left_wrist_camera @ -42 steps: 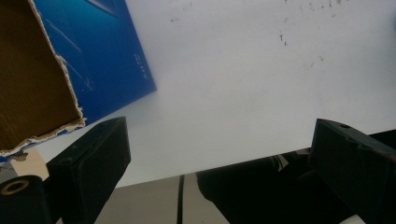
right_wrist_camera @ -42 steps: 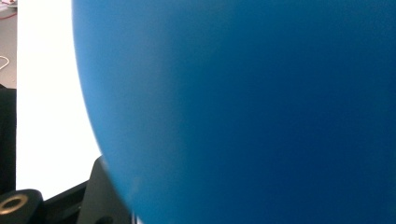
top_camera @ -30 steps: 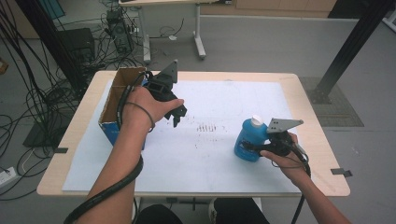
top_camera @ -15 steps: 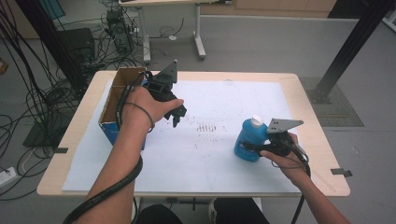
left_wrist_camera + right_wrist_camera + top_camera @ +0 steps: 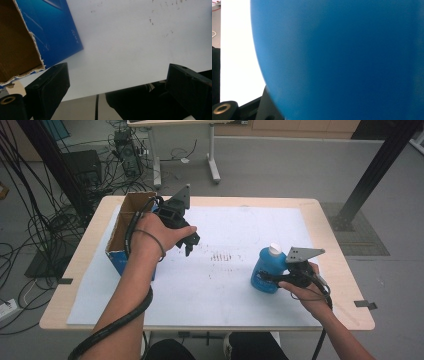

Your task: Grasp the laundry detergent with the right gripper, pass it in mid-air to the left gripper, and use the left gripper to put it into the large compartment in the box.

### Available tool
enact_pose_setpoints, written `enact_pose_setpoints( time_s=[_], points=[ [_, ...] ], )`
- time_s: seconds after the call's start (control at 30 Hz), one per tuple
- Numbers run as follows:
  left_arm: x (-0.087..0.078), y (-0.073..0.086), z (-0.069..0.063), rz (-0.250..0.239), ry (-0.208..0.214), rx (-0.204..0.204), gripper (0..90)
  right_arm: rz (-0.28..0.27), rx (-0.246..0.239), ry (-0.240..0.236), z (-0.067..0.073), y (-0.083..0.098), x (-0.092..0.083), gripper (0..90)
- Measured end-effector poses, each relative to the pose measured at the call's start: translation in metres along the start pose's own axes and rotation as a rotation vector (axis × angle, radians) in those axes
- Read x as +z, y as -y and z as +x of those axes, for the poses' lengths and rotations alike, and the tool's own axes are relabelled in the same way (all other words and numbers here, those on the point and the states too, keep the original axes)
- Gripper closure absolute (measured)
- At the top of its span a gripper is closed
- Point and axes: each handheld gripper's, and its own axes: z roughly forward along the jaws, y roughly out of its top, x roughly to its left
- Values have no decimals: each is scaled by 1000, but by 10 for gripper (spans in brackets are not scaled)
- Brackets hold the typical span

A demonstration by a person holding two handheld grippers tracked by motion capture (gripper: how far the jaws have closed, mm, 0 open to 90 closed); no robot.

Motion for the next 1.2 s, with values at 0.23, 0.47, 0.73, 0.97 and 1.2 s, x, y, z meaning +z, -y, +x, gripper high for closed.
enact_pose_setpoints(
  time_s=[0.23, 0.47, 0.73, 0.97, 1.2],
  points=[
    [-1, 0, 0, -2, -1, 0, 59, -2, -1, 2, 0, 0, 0, 447],
    [-2, 0, -1, -7, -2, 4, 59, -2, 0, 3, 0, 0, 0, 447],
    [0, 0, -1, -3, 2, 5, 59, -2, 0, 3, 0, 0, 0, 446],
    [-2, -1, -2, -3, 0, 13, 60, -2, 1, 5, 1, 0, 0, 446],
    [-5, 2, -1, -8, -5, 21, 60, 4, 4, 7, 1, -1, 0, 445]
  ],
)
